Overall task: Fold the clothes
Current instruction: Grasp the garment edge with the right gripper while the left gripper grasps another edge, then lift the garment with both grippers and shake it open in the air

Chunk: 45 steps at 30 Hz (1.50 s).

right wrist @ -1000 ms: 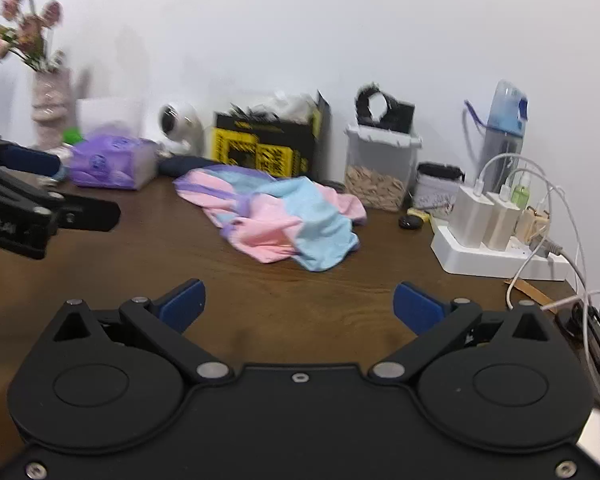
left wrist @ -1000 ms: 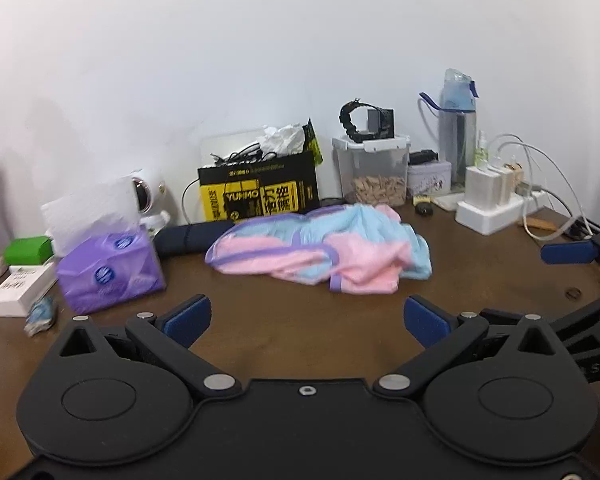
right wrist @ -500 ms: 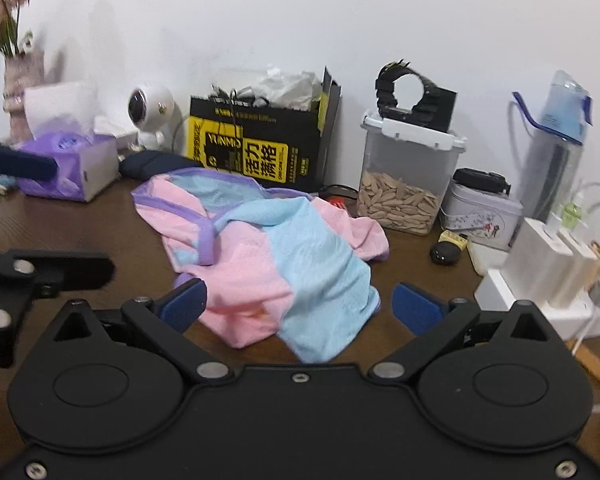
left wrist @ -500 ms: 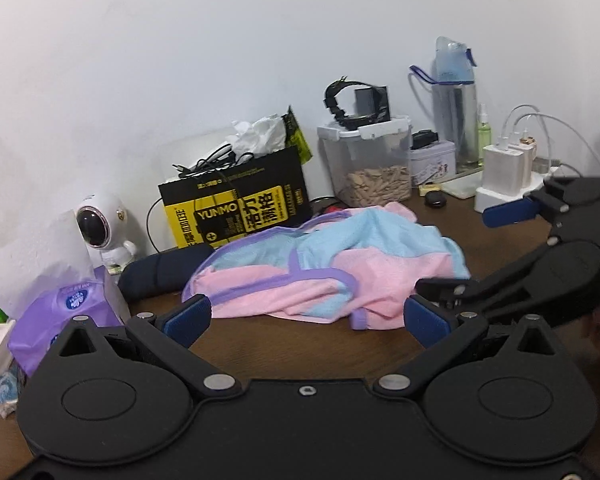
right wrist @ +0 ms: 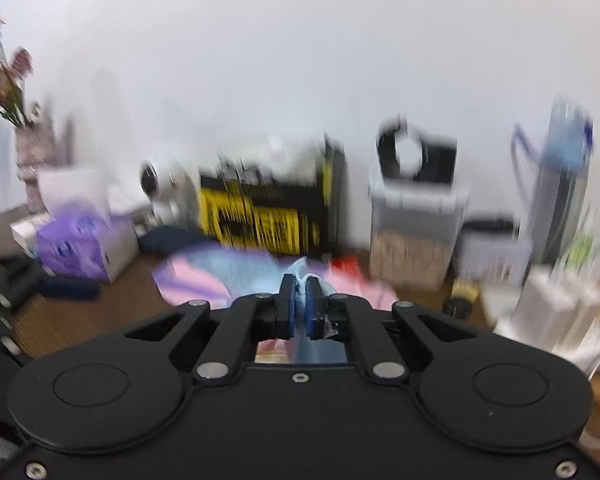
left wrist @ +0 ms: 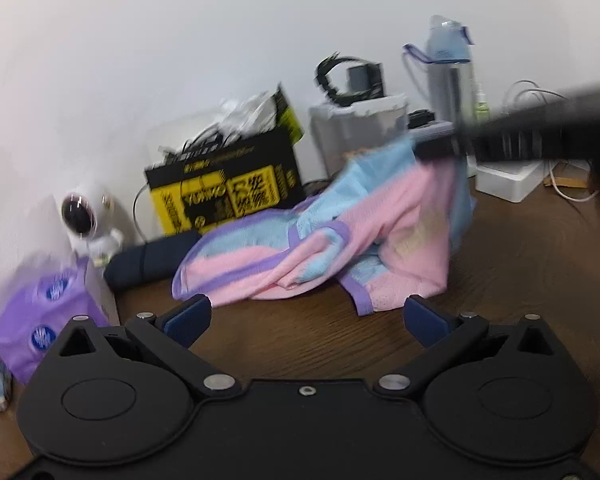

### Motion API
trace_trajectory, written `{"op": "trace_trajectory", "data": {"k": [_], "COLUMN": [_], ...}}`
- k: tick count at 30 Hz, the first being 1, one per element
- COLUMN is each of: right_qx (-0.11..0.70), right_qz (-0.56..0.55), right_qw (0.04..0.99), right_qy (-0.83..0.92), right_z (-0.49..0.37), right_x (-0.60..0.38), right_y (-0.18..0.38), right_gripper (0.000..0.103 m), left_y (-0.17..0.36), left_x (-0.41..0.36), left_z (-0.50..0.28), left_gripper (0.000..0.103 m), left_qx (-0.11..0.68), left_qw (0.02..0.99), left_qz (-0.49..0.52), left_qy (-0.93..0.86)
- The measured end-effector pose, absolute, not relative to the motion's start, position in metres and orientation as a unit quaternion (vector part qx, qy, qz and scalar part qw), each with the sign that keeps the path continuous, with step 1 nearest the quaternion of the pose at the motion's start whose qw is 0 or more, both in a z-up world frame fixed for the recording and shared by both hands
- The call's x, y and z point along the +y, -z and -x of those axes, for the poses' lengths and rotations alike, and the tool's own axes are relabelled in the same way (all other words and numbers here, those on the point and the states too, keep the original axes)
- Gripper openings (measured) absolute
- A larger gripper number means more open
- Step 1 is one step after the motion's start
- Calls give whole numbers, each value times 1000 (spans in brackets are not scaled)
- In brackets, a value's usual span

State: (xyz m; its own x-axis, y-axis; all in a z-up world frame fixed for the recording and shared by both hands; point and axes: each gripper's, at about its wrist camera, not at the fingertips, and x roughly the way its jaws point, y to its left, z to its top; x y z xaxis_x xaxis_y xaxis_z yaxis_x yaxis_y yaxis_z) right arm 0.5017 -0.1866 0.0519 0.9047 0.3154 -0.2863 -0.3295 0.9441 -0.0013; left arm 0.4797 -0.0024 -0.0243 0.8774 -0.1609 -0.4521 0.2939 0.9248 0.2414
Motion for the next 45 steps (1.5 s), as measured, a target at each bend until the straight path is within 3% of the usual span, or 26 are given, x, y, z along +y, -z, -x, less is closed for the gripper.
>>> {"op": "trace_trajectory", "data": {"k": [8, 9, 10, 13, 15, 18, 20, 22, 23, 24, 25, 26, 27, 31, 32, 34, 41, 42, 43, 45], "right_qx": [39, 23, 12, -11, 3, 55, 95, 140, 147, 153, 160, 171, 183, 278, 293, 321, 379, 377, 374, 352], "right_qz": [7, 3, -1, -1, 2, 13, 34, 68, 80, 103, 121, 127, 131, 136, 123, 95, 59, 53, 49, 52], "right_qw": [972, 971, 971, 970, 974, 978, 978, 973, 970, 967, 963, 958, 952, 913, 907, 893, 871, 873, 876, 889], "right_qy": [-231, -238, -241, -241, -228, -203, -184, -173, -175, -177, -181, -193, -206, -266, -278, -301, -308, -306, -302, -287], "right_z": [-434, -423, -416, -402, -409, -432, -449, -464, -465, -465, -465, -464, -462, -472, -476, -487, -509, -510, -510, -506], "right_x": [-184, -185, -186, -190, -193, -194, -192, -191, -191, -193, -194, -198, -200, -196, -195, -193, -185, -187, -189, -194], "right_y": [-124, -134, -140, -151, -148, -133, -117, -100, -98, -94, -90, -88, -85, -63, -57, -43, -3, -3, -4, -13], "right_gripper": [7, 7, 7, 7, 7, 9, 31, 82, 91, 91, 91, 91, 91, 86, 82, 56, 43, 32, 6, 6], "left_y": [2, -3, -8, -24, -31, -26, -16, -6, -3, 0, 0, -2, -5, -19, -22, -29, -41, -38, -36, -27], "left_x": [-9, -7, -5, 9, 21, 32, 40, 47, 49, 52, 56, 59, 63, 74, 73, 71, 43, 36, 32, 16], "left_z": [-456, -454, -451, -452, -457, -470, -483, -496, -499, -501, -503, -502, -501, -484, -481, -473, -448, -445, -444, -436], "left_gripper": [102, 93, 70, 30, 19, 17, 17, 21, 24, 36, 56, 67, 81, 91, 92, 92, 96, 96, 96, 96], "left_qx": [119, 111, 104, 121, 138, 164, 195, 226, 231, 236, 235, 228, 222, 193, 191, 186, 149, 147, 145, 141], "left_qw": [973, 974, 976, 977, 977, 979, 977, 973, 972, 971, 972, 973, 975, 981, 981, 981, 977, 974, 972, 961], "left_qz": [-151, -142, -134, -60, -12, 9, 15, 18, 18, 18, 15, 9, 3, -3, -4, -10, -81, -100, -112, -160], "left_qy": [132, 134, 137, 163, 164, 120, 80, 50, 42, 33, 24, 17, 10, 23, 29, 44, 125, 140, 147, 176]}}
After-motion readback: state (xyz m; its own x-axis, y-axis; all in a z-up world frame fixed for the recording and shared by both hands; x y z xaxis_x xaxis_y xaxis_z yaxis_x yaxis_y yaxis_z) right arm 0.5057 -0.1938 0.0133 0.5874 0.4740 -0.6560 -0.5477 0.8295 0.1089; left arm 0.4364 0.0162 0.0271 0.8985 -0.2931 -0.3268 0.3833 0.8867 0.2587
